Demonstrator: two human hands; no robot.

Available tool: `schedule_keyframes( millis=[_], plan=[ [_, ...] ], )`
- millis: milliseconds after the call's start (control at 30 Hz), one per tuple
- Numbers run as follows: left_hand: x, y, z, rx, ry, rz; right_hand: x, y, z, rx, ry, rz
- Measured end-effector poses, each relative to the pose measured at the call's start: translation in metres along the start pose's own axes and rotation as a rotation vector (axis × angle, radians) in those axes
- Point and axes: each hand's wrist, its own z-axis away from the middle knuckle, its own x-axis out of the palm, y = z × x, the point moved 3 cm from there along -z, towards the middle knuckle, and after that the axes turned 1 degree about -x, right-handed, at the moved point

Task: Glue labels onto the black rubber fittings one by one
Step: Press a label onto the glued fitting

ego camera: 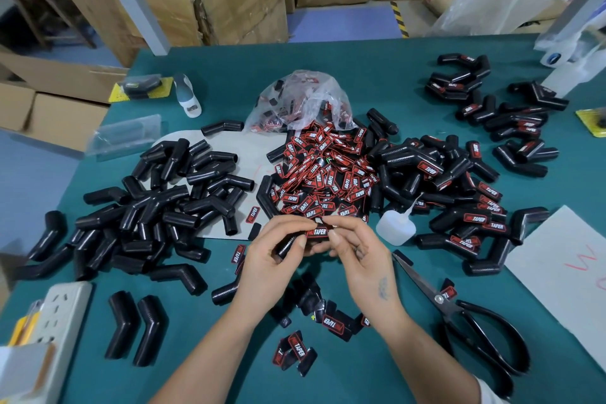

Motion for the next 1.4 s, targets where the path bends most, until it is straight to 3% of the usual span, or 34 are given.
schedule_keyframes(
  millis=[233, 433, 600, 867, 1000, 1133, 1267, 1333, 1400],
  plan=[
    [-0.002, 0.002, 0.003, 0.046, 0.051, -0.049, 0.004, 0.004, -0.001, 0.060, 0.043, -0.045],
    [-0.008, -0.001, -0.005, 0.018, 0.237, -0.128, 0.004, 0.004, 0.001, 0.041, 0.100, -0.017],
    [0.022, 0.032, -0.043, 0.095, 0.099, -0.194, -0.001, 0.012, -0.003, 0.059, 0.073, 0.105],
    [0.115, 0.093, -0.132, 0.158, -0.195, -0.028, 0.004, 0.019, -0.005, 0.074, 0.005, 0.317],
    [0.133, 0.089, -0.154, 0.182, -0.353, -0.212, 0.004, 0.019, -0.003, 0.024, -0.014, 0.340],
    [0.087, 0.060, -0.153, 0.246, -0.183, -0.459, 0.002, 0.012, 0.001, -0.106, 0.003, 0.368],
    [0.050, 0.014, -0.119, 0.239, -0.286, -0.930, -0.004, -0.019, 0.014, -0.523, 0.233, 0.367],
    [0.041, 0.003, -0.100, 0.249, -0.293, -0.978, -0.015, -0.034, 0.024, -0.746, 0.306, 0.279],
    [0.034, 0.004, -0.087, 0.311, -0.228, -0.960, -0.035, -0.047, 0.024, -0.826, 0.411, 0.245]
  ],
)
